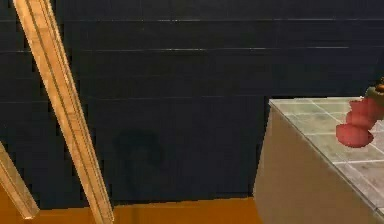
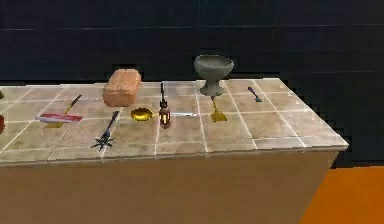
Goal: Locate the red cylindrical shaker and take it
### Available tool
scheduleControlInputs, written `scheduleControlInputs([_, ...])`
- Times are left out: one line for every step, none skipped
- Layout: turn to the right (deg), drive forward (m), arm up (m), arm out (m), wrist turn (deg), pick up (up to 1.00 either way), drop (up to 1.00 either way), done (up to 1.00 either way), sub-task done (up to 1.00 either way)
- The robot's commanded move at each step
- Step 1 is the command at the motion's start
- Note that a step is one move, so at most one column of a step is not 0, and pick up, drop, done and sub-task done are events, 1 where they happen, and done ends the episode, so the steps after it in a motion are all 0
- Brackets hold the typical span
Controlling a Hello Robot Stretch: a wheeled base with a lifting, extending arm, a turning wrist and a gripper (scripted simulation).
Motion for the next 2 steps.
scheduleControlInputs([39.0, 0.0, 0.0, 0.0, 0.0, 0.0, 0.0, 0.0, 0.0])
scheduleControlInputs([3.0, 0.0, 0.0, 0.0, 0.0, 0.0, 0.0, 0.0, 0.0])
